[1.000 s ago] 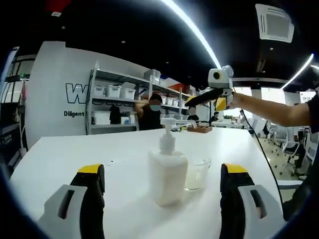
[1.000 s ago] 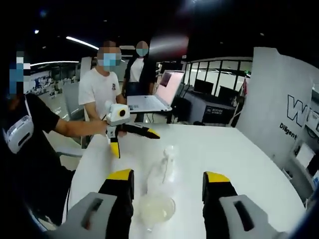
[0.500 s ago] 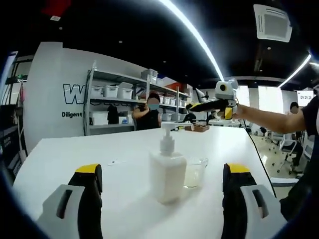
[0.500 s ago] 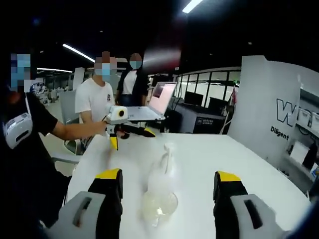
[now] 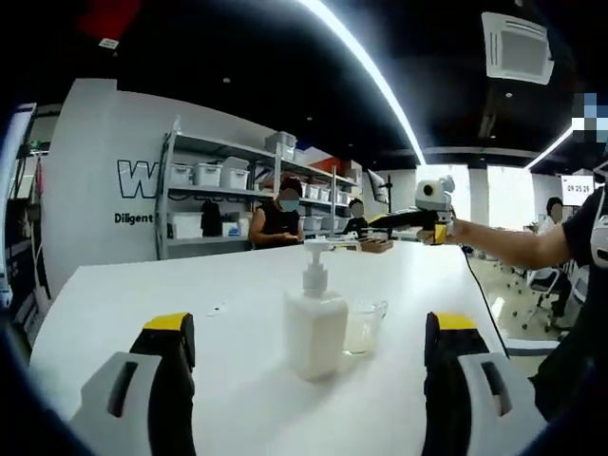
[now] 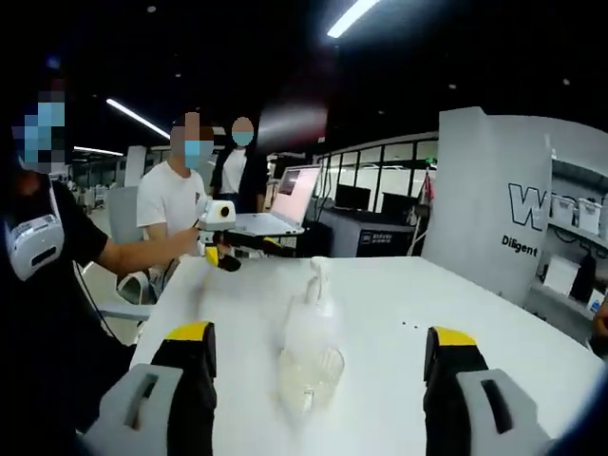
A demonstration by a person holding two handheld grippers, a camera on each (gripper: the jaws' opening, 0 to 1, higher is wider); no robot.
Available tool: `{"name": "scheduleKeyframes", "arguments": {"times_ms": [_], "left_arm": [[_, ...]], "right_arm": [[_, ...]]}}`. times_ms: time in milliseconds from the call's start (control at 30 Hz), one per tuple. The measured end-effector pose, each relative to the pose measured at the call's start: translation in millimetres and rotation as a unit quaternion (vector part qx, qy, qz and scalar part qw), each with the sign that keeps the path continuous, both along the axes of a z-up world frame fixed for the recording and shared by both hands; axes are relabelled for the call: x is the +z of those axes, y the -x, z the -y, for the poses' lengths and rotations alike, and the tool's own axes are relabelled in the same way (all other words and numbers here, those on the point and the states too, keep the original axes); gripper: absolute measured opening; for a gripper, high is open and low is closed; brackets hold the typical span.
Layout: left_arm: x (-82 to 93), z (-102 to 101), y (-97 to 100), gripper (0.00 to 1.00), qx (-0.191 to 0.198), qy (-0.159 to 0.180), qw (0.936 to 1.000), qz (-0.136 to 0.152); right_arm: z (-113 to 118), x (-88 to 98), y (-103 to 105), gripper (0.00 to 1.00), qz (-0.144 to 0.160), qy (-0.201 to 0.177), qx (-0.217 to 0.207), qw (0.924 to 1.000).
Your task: Hold the bottle steady, press the pump all the way down and release, and repeat the specified number of times to dispense into the cup
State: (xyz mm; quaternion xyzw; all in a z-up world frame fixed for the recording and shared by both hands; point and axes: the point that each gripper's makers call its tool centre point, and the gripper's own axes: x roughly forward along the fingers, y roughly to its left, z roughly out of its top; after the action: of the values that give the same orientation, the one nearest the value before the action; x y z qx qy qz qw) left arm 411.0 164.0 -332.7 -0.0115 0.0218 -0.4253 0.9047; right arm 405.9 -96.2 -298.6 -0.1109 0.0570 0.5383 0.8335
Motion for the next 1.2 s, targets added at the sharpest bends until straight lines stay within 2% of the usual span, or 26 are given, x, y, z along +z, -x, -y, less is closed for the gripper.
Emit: {"name": "scheduleKeyframes", "arguments": {"times_ms": [33, 200, 400, 733, 1100, 1200], "left_arm": [[1.9, 0.8, 5.1, 0.99, 0.0, 0.001, 1.0, 0.005], [3.7, -4.1, 5.1, 0.99, -0.001, 0.001, 1.0, 0.006], [-1.4, -8.0, 6.8, 0.99, -0.002, -0.016, 0.9999, 0.0], [-6.2, -15.9, 9.8, 0.99, 0.003, -0.026, 0.9996, -0.006], [-10.7, -29.3, 15.2, 0.99, 0.016, -0.03, 0.9994, -0.006], [-15.6, -33.2, 16.1, 0.99, 0.025, -0.046, 0.9986, -0.006]], "right_arm": [[0.9, 0.0, 2.0, 0.92, -0.001, -0.004, 0.001, 1.0], [6.5, -5.4, 9.1, 0.95, 0.0, -0.007, -0.006, 1.0], [15.5, -16.7, 16.1, 0.99, -0.009, -0.011, -0.016, 0.9998], [34.7, -28.1, 20.9, 0.99, -0.018, -0.022, -0.031, 0.9991], [57.8, -28.7, 28.4, 0.99, -0.015, -0.037, -0.051, 0.9979], [62.8, -32.8, 30.2, 0.99, -0.013, -0.033, -0.058, 0.9976]]}}
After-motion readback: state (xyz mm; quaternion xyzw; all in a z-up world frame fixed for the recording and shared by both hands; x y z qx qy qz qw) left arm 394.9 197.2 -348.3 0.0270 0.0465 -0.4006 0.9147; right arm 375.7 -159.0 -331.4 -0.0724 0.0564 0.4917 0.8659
